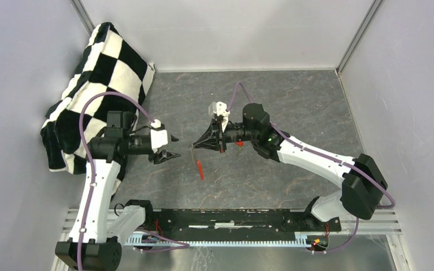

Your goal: Put the keys on the keyring

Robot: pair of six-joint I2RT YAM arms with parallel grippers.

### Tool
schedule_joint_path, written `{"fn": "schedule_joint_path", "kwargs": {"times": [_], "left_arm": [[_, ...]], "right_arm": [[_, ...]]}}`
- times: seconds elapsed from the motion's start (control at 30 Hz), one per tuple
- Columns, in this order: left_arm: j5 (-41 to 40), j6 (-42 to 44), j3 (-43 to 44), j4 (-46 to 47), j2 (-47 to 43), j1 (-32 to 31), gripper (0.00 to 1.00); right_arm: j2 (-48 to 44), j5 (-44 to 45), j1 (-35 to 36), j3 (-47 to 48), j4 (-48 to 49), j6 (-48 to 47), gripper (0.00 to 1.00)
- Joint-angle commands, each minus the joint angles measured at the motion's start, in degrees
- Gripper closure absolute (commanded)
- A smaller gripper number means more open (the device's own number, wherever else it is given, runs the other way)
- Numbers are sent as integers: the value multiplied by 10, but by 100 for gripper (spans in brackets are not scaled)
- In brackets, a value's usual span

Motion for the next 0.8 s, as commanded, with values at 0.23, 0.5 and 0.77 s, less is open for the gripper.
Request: {"fn": "schedule_joint_path", "kwargs": {"times": [0.23, 0.5, 0.77], "left_arm": [[124, -17, -4, -7, -73, -6, 52], [126, 3, -26, -7, -80, -10, 51], [125, 11, -26, -3, -70, -15, 55]], "right_arm": [[-32, -43, 24, 15, 43, 47, 100], [-20, -43, 42, 33, 31, 41, 100], [-5, -41, 52, 54, 9, 26, 100]]}}
